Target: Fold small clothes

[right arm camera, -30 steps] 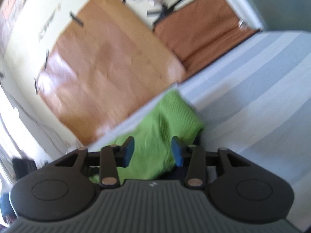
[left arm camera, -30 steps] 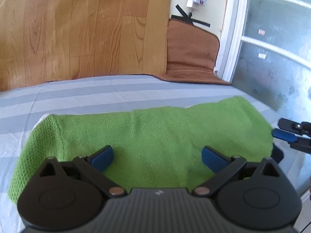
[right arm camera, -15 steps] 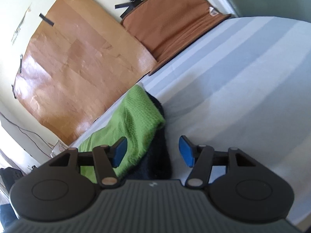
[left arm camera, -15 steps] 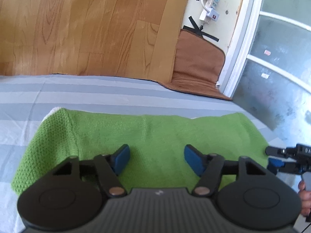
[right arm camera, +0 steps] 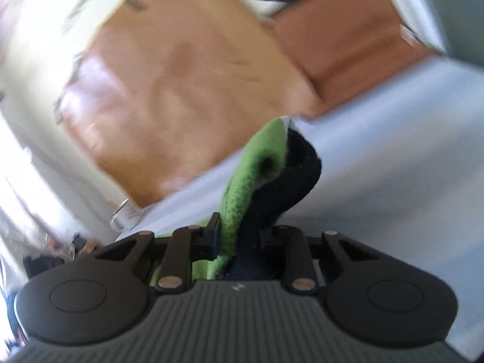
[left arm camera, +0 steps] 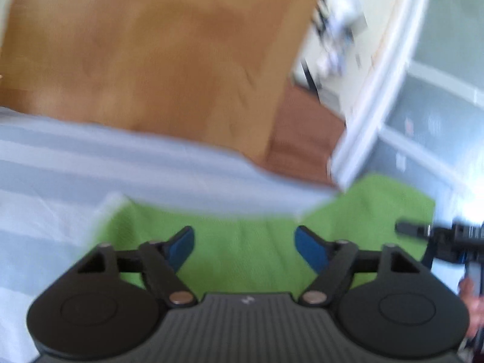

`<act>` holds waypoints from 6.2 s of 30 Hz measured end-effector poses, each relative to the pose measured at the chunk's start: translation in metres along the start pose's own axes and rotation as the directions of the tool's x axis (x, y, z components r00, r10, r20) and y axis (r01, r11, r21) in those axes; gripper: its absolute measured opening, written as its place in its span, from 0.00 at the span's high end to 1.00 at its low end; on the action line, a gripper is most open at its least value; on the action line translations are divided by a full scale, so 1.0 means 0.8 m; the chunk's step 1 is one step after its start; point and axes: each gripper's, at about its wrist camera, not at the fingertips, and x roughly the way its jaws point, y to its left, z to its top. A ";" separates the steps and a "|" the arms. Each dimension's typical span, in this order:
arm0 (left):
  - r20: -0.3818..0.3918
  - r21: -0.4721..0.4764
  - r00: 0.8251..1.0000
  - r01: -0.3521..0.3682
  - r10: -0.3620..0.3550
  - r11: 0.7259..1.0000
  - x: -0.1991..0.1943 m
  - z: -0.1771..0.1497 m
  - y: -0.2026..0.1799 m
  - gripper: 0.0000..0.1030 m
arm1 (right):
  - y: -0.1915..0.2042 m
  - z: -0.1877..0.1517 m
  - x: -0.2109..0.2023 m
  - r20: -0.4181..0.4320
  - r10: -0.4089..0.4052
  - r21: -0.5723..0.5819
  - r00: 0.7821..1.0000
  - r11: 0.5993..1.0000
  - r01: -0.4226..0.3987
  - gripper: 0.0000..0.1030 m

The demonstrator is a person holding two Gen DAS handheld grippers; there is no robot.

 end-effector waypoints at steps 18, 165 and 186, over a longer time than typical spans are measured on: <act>0.043 -0.190 0.992 -0.108 0.118 0.976 -0.056 0.018 0.094 0.02 | 0.178 -0.063 0.188 -0.397 0.256 -0.330 0.881 0.856 -0.397 0.46; -0.119 0.160 0.822 -0.537 0.557 0.828 0.158 -0.009 -0.010 0.00 | -0.056 -0.017 0.163 0.027 -0.198 -0.029 0.980 0.980 0.199 0.11; -0.176 0.191 0.804 -0.539 0.569 0.820 0.167 -0.012 -0.007 0.00 | -0.056 -0.018 0.165 0.028 -0.199 -0.029 0.980 0.979 0.200 0.11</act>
